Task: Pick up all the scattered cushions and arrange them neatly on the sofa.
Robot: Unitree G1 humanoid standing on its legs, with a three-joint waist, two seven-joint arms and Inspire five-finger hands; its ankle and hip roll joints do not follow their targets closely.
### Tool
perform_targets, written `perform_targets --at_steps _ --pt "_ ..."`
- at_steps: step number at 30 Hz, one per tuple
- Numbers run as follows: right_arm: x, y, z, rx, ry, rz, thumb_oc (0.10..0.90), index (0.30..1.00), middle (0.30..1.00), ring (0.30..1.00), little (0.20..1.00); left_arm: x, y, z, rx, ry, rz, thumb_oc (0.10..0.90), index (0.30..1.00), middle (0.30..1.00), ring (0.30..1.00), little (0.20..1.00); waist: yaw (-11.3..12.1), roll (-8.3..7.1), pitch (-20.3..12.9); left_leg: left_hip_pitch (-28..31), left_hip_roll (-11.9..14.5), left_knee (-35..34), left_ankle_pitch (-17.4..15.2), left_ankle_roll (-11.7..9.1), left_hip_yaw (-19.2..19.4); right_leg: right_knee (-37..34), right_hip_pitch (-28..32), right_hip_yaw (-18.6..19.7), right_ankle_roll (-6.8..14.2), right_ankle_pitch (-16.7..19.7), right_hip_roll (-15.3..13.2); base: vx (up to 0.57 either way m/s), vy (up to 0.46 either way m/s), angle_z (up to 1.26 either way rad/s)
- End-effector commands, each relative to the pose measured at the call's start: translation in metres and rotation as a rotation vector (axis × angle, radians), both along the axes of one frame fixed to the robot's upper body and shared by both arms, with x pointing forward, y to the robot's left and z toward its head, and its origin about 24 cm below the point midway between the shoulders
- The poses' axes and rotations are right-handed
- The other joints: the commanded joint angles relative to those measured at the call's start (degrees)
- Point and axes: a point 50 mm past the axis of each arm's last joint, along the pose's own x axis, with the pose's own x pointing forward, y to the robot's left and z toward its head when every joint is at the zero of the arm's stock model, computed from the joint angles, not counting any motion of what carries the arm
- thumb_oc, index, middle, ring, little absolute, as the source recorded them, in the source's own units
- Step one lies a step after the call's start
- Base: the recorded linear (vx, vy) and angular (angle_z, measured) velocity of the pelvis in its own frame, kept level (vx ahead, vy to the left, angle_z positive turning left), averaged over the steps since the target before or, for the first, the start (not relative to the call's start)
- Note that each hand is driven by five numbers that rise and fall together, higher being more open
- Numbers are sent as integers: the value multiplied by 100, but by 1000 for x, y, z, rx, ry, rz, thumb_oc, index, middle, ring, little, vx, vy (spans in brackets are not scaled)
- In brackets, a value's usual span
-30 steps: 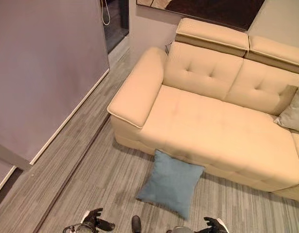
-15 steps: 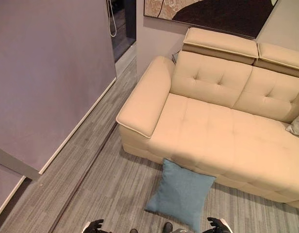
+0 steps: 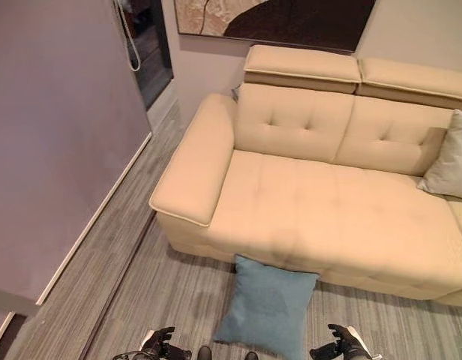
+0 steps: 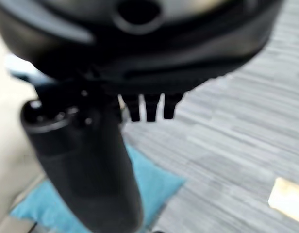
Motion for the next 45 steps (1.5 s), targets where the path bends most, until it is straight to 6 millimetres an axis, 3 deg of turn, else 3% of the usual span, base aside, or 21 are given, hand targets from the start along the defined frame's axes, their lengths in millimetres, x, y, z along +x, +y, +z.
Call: perform_targets --at_steps 1,4,6,9,10,13,14,19,25,29,35,40,45 --pt "22 -9 11 -51 -71 35 800 900 900 900 900 3 18 5 39 -30 44 800 900 900 900 900 278 -57 110 104 -180 244 -643 -75 81 654 -430 -55 777 4 -509 -27 4 -63" --pt "26 -8 12 -46 -78 43 800 900 900 900 900 1 24 6 57 -23 54 800 900 900 900 900 276 -24 151 113 -132 256 -623 -2 80 912 -576 155 849 -33 -571 -47 -49 -28" --pt "31 -8 15 -49 -98 44 800 900 900 900 900 -2 29 6 72 -16 67 800 900 900 900 900 369 34 134 83 27 283 -668 -4 164 792 -475 -21 816 11 -950 -57 -201 0" --pt "32 -8 15 -46 -104 40 800 900 900 900 900 -1 30 7 75 -19 72 800 900 900 900 900 376 47 131 87 95 272 -671 -22 159 767 -440 -15 822 45 -1036 -16 -184 -33" --pt "33 -9 16 -46 -108 35 800 900 900 900 900 0 32 8 81 -26 75 800 900 900 900 900 363 -13 88 62 124 285 -674 -80 164 482 -254 112 864 89 -1095 7 -160 -29" --pt "36 -8 17 -45 -122 39 800 900 900 900 900 -1 32 8 85 -27 84 800 900 900 900 900 368 -81 30 54 244 313 -635 -228 256 146 -150 36 913 101 -1026 15 -309 17" --pt "40 -9 20 -46 -144 41 800 900 900 900 900 6 30 9 78 -49 83 800 900 900 900 900 305 -93 32 -21 412 315 -528 -367 252 -23 -118 67 876 85 -871 -36 -344 3" --pt "37 -20 23 -60 -159 -1 800 900 900 900 900 18 15 9 45 -75 44 800 900 900 900 900 119 -10 135 -164 681 460 -368 -535 406 -269 63 -193 716 -16 -689 -30 -172 19" --pt "26 -26 20 -67 -124 -35 800 900 900 900 900 24 4 9 11 -86 16 800 900 900 900 900 156 -33 203 -528 394 505 -300 -475 184 -420 228 -169 654 -62 -584 51 -30 11" --pt "23 -24 17 -66 -108 -36 800 900 900 900 900 21 7 8 23 -75 21 800 900 900 900 900 200 -31 199 -557 302 449 -285 -451 14 -365 190 -49 652 -93 -545 83 44 -8" --pt "22 -18 15 -41 -108 -58 800 900 900 900 900 19 17 10 44 -78 58 800 900 900 900 900 261 -76 160 -386 259 281 -352 -340 116 -302 160 115 685 -107 -596 87 56 -17" --pt "35 -18 20 -20 -168 -128 800 900 900 900 900 45 21 22 35 -199 132 800 900 900 900 900 251 -69 352 -653 224 367 -396 -289 175 -71 -280 174 698 -107 -671 -66 17 -9" --pt "74 -24 42 11 -345 -269 800 900 900 900 900 105 20 58 -9 -473 231 800 900 900 900 900 159 48 846 -1895 205 1047 -422 -267 225 825 -1770 286 607 -64 -820 -258 18 -5"
